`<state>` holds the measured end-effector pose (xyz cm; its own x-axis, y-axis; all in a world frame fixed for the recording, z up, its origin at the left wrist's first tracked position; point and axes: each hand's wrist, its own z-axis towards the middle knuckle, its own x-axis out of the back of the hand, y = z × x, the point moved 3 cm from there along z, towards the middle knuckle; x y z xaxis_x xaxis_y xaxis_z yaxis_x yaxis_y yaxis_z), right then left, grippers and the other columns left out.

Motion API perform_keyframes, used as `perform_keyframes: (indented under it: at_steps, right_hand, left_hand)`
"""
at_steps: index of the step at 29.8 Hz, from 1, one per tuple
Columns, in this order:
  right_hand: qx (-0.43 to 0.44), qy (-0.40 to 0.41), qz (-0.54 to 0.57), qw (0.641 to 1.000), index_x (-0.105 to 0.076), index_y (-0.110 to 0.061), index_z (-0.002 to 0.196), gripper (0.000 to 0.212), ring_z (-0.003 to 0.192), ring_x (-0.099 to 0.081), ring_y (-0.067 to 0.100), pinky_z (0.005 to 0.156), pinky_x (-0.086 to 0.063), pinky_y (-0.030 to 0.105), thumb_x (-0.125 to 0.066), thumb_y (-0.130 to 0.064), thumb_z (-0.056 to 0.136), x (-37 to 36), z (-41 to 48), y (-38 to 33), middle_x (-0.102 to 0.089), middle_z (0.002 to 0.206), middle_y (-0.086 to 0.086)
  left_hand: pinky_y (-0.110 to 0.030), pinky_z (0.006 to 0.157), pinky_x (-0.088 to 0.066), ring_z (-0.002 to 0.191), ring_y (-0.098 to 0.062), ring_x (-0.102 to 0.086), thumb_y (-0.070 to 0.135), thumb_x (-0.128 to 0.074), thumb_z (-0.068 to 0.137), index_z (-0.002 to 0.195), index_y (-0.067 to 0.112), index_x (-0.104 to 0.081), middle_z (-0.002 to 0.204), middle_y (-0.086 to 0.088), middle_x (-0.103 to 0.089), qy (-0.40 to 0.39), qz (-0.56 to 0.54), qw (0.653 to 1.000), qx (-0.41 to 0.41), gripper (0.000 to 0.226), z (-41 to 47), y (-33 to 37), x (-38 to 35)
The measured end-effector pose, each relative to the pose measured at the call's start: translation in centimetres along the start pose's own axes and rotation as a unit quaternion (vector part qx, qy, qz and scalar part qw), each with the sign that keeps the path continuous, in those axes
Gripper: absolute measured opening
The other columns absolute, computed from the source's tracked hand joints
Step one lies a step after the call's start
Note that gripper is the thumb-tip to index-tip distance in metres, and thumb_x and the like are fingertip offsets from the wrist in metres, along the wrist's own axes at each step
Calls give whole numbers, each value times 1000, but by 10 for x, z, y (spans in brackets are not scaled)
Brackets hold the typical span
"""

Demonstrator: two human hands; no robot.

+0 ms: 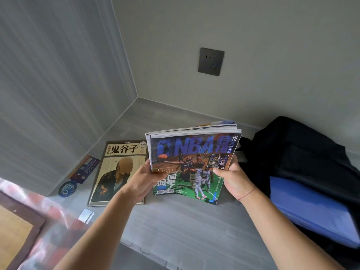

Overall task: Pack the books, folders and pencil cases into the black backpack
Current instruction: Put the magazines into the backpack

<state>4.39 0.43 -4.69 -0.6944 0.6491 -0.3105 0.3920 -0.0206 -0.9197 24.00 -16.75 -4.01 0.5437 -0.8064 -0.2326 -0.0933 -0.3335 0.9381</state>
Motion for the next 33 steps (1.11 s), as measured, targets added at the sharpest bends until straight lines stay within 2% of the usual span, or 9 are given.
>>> perform_keyframes:
  at_steps: [5,8,12,16,21,23,26,29,33]
  right_hand:
    - [-28,-10,-78,997,-58,-8,112,32,96,-65,15,95,-47,34,-58,8,83,-1,-9,4,-70,102,2]
    - [-34,4,-54,998,-59,-14,108,28,100,-63,16,100,-44,36,-58,2,86,-4,-10,7,-69,106,2]
    - [-18,0,-53,998,-58,-19,107,30,104,-62,17,99,-43,35,-57,3,87,-7,-11,1,-68,107,-1]
    - [-17,-20,-84,996,-59,-19,111,31,103,-63,12,95,-46,27,-58,1,87,-2,-19,-2,-69,109,-3]
    - [-55,-15,-165,985,-60,-15,115,29,99,-63,6,97,-45,24,-62,-8,87,2,-32,10,-68,108,-5]
    - [-50,15,-196,979,-61,-20,111,26,101,-62,8,94,-46,24,-64,-12,86,3,-35,13,-67,105,-8]
    - [-30,35,-233,971,-60,-29,104,25,106,-61,13,96,-46,30,-67,-16,84,9,-40,6,-68,105,-11]
    - [-23,41,-208,977,-58,-32,108,25,110,-59,10,101,-43,31,-63,-20,87,21,-57,-7,-65,113,-10]
    - [-23,114,-183,976,-58,-41,104,19,108,-58,8,99,-43,34,-61,-34,87,52,-87,-26,-64,112,-14]
  left_hand:
    - [-32,91,-45,100,-18,-66,9,-78,72,107,17,-64,104,-2,-73,53,76,995,25,39,3,-2,-5]
    - [-27,87,-44,98,-17,-65,22,-77,64,108,16,-64,104,-2,-73,89,66,994,24,46,5,0,-10]
    - [-24,83,-44,98,-20,-62,18,-74,69,116,8,-60,109,-9,-69,87,60,994,22,50,4,4,-14]
    - [-27,90,-45,101,-21,-61,8,-69,79,104,16,-63,105,-4,-70,77,56,995,26,27,-1,-1,-17]
    - [-32,97,-43,104,-18,-62,14,-75,72,102,21,-63,104,2,-72,84,104,991,27,33,-2,-2,-17]
    - [-21,84,-48,94,-12,-66,18,-76,73,104,19,-64,97,3,-71,101,142,984,24,33,-1,1,-20]
    - [-11,53,-40,54,-3,-53,24,-73,78,94,21,-62,67,8,-61,116,180,976,27,20,2,10,-29]
    - [-24,62,-43,67,-20,-51,46,-68,73,96,28,-60,79,-2,-67,114,209,971,33,31,8,18,-47]
    - [-19,61,-42,74,-15,-58,46,-64,82,94,21,-63,87,1,-68,119,188,973,67,28,13,18,-89]
